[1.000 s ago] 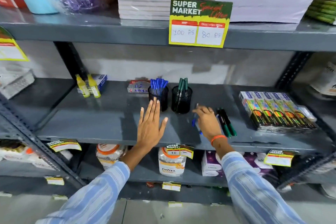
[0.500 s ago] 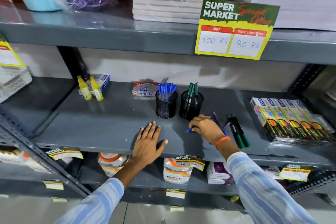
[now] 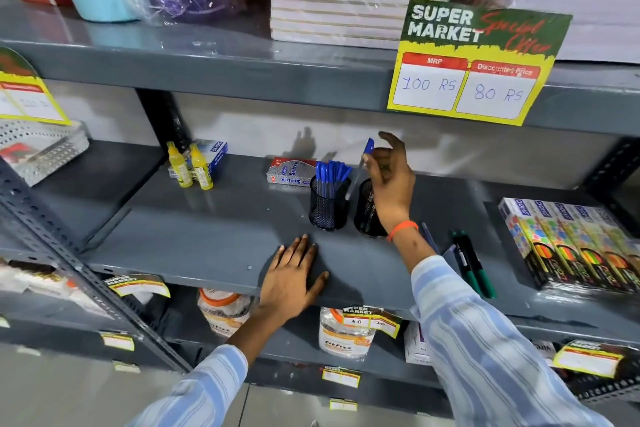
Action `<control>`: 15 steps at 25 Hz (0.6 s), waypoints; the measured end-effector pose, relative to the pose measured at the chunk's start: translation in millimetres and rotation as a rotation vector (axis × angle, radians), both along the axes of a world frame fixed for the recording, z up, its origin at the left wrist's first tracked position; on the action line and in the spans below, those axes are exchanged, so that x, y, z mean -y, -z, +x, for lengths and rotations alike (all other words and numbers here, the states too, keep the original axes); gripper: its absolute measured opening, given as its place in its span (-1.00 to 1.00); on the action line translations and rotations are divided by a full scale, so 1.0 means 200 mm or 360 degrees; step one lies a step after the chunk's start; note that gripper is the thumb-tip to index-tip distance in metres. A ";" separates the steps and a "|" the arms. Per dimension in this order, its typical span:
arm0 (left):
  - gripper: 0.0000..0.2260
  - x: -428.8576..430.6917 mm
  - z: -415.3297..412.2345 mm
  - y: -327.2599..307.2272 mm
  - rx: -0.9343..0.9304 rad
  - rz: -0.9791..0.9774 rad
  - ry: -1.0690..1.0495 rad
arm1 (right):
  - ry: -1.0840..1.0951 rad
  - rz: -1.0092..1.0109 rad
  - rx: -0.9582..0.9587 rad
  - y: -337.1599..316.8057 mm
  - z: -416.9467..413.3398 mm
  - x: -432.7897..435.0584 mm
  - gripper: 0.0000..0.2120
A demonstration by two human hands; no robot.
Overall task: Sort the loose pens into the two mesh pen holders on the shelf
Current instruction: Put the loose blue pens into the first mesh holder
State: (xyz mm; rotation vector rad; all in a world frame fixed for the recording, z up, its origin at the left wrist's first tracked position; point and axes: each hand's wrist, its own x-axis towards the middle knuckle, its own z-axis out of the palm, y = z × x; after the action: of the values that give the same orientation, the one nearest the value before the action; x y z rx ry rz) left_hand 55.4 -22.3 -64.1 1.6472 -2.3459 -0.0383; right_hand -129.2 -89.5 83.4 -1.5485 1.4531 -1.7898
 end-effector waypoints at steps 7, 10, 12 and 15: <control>-0.41 -0.01 0.00 0.00 -0.0032 0.0007 -0.0028 | -0.0065 0.0170 -0.0602 0.07 0.12 0.17 -0.75; -0.40 -0.01 0.00 0.00 -0.0037 0.0029 -0.0028 | -0.0021 0.0294 -0.0778 0.14 0.12 0.21 -0.77; -0.40 -0.01 0.00 -0.01 -0.0039 0.0019 -0.0036 | -0.0031 0.0361 -0.0809 0.16 0.11 0.22 -0.78; -0.38 0.00 0.00 -0.01 0.0006 -0.0006 -0.0023 | 0.0037 0.0309 -0.0765 0.14 0.10 0.16 -0.79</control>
State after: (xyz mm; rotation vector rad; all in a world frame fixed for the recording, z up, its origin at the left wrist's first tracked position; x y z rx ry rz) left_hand 55.3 -22.9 -62.8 1.6639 -2.3350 -0.0280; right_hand -109.8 -120.5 54.6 -1.9452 1.7982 -1.2866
